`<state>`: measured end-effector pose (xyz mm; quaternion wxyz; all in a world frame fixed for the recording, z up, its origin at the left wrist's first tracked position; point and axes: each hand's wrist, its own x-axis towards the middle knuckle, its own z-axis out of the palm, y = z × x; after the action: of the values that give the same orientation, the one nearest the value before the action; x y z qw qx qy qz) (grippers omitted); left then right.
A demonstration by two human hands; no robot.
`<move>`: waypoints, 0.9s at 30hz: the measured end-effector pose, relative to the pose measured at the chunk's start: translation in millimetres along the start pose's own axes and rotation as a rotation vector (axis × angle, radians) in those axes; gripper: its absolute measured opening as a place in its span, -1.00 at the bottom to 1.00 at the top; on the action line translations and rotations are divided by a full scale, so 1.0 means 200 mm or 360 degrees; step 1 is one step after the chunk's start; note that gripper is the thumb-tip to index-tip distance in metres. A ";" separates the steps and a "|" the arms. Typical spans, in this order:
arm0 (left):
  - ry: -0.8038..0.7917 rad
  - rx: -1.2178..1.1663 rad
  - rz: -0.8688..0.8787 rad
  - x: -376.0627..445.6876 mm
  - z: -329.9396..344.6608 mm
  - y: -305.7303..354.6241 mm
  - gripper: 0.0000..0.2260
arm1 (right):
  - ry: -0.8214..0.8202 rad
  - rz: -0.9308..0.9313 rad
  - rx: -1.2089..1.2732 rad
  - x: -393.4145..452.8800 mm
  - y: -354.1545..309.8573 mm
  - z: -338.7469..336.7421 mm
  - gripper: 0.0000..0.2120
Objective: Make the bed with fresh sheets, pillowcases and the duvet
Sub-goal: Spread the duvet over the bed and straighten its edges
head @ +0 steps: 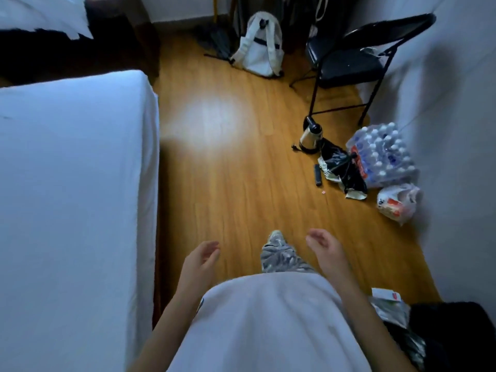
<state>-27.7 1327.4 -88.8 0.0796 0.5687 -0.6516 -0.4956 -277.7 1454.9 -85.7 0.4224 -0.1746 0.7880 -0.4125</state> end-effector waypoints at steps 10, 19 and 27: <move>0.0474 -0.0251 0.0011 0.96 -0.31 0.64 -0.84 | -0.0258 -0.0481 -0.0401 1.31 -1.21 -0.04 -0.83; 0.0529 -0.0496 -0.0236 1.95 -0.63 0.74 -0.83 | -0.0419 -0.0156 -0.0421 2.07 -1.60 0.54 -0.92; 0.0696 -0.0404 0.0027 2.99 -1.47 1.28 -0.81 | -0.0443 -0.0418 -0.0488 2.83 -2.52 0.93 -0.87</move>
<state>-204.7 638.2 -29.6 0.2936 0.6423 -0.5562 -0.4380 -494.0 707.0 -35.9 0.4382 -0.3928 0.7461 -0.3115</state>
